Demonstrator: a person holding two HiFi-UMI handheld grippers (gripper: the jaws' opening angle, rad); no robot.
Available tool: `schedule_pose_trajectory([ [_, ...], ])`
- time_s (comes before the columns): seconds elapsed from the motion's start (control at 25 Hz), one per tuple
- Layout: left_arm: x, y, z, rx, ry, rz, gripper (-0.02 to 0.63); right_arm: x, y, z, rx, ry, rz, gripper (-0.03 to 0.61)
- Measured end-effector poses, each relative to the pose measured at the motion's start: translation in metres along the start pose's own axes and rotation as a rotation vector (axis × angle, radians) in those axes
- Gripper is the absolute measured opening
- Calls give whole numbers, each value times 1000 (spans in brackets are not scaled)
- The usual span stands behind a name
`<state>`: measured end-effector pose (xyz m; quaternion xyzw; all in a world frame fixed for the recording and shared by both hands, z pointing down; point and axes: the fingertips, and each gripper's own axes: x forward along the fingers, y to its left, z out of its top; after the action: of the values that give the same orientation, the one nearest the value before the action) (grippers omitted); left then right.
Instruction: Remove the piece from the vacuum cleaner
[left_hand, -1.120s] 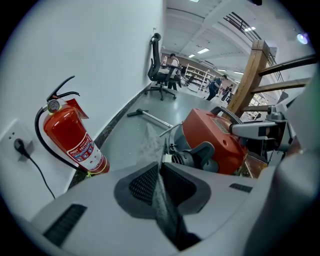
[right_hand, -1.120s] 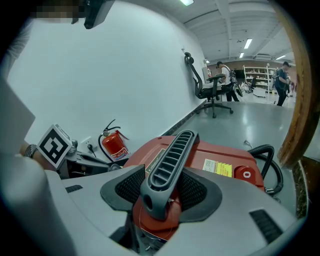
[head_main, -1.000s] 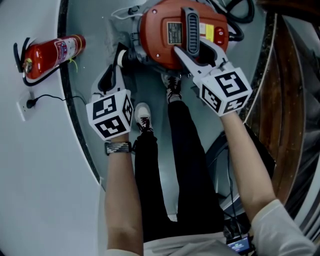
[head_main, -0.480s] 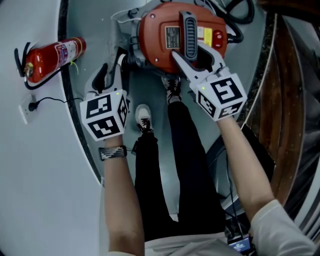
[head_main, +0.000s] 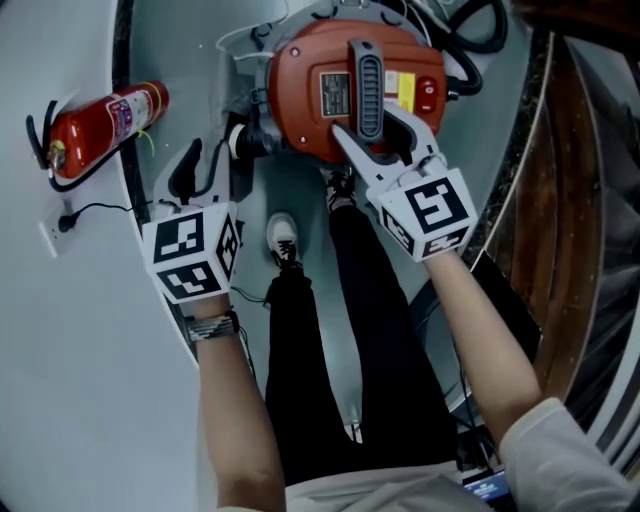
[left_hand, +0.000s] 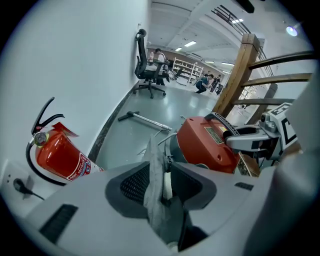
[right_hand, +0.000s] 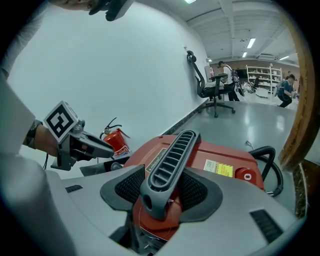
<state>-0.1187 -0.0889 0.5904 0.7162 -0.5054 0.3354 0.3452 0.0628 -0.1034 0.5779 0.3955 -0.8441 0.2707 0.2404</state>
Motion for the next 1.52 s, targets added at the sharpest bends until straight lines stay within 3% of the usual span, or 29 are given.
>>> schedule_pose_trajectory([
  [0.12,10,-5,4,23,34,-11,145,0,1,0,-6,-6,2,212],
  [0.52,45,-4,-11,-11,162,-5,166,0,-1,-1,-29,8,-21,212],
  [0.84,51,-4,-18,-66,191,-14,143,0,-1,-1,-19,-10,-18,212],
  [0.96,52,-6,-17,-101,178,-14,59,0,0,0,-18,-10,-9,212],
  [1.16,52,-7,-18,-102,152,6,43,0,-1,0,-14,-11,-2,212],
  [1.4,49,1,-20,-266,88,37,35,0,0,-1,-8,-15,-7,212],
  [1.52,48,3,-19,-302,66,51,34,0,-1,0,-11,-22,-8,212],
])
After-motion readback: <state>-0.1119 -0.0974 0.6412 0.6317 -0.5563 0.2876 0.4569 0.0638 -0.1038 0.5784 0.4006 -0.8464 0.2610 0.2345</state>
